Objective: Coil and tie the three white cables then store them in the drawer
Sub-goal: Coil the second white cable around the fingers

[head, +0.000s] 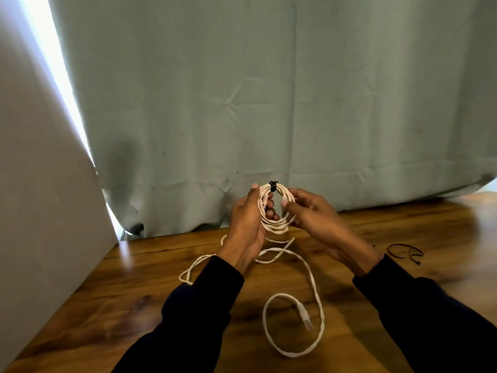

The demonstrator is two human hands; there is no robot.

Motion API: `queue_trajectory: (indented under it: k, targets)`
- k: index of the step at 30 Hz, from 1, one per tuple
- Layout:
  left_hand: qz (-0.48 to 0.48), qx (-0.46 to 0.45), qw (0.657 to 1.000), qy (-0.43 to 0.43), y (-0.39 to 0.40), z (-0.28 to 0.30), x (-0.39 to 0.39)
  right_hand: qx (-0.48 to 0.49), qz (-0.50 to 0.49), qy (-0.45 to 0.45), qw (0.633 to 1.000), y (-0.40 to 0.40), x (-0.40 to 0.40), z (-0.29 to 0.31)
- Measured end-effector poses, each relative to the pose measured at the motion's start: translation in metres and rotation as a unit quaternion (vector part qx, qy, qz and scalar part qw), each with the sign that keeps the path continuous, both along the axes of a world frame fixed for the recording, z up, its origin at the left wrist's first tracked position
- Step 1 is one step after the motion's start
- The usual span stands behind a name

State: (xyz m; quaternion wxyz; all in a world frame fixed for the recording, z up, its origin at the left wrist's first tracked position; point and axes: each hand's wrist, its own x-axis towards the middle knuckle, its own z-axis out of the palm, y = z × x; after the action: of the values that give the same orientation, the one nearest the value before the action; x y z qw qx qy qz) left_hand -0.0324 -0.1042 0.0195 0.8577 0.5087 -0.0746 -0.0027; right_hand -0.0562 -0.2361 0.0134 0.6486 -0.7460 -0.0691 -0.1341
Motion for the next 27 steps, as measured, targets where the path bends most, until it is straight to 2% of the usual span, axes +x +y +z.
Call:
queue_trajectory:
  k: [2,4,7,9,12,17,21,27]
  targets:
    - [-0.014,0.015,1.000,0.010,-0.013,-0.002,0.005,0.001,-0.010,-0.004,1.000,-0.020,-0.007,-0.001]
    - [-0.018,0.046,0.999,0.012,-0.030,-0.006,0.008,0.042,-0.043,0.003,0.998,-0.040,-0.006,-0.004]
    - [0.005,0.131,0.991,0.005,-0.048,-0.013,0.011,0.090,-0.111,0.028,0.989,-0.071,0.008,-0.014]
    - [0.034,0.211,0.977,-0.006,-0.054,-0.020,0.014,0.093,-0.137,0.049,0.985,-0.092,0.016,-0.022]
    - [0.029,0.266,0.963,-0.035,-0.056,-0.030,0.014,0.068,-0.164,0.066,0.982,-0.118,0.028,-0.041]
    - [0.011,0.321,0.944,-0.071,-0.059,-0.043,0.009,-0.093,-0.247,0.100,0.959,-0.140,0.052,-0.082]
    - [0.022,0.321,0.942,-0.091,-0.056,-0.049,0.007,-0.164,-0.287,0.112,0.937,-0.147,0.063,-0.104]
    - [0.028,0.299,0.946,-0.119,-0.036,-0.047,0.004,-0.358,-0.301,0.101,0.878,-0.147,0.058,-0.096]
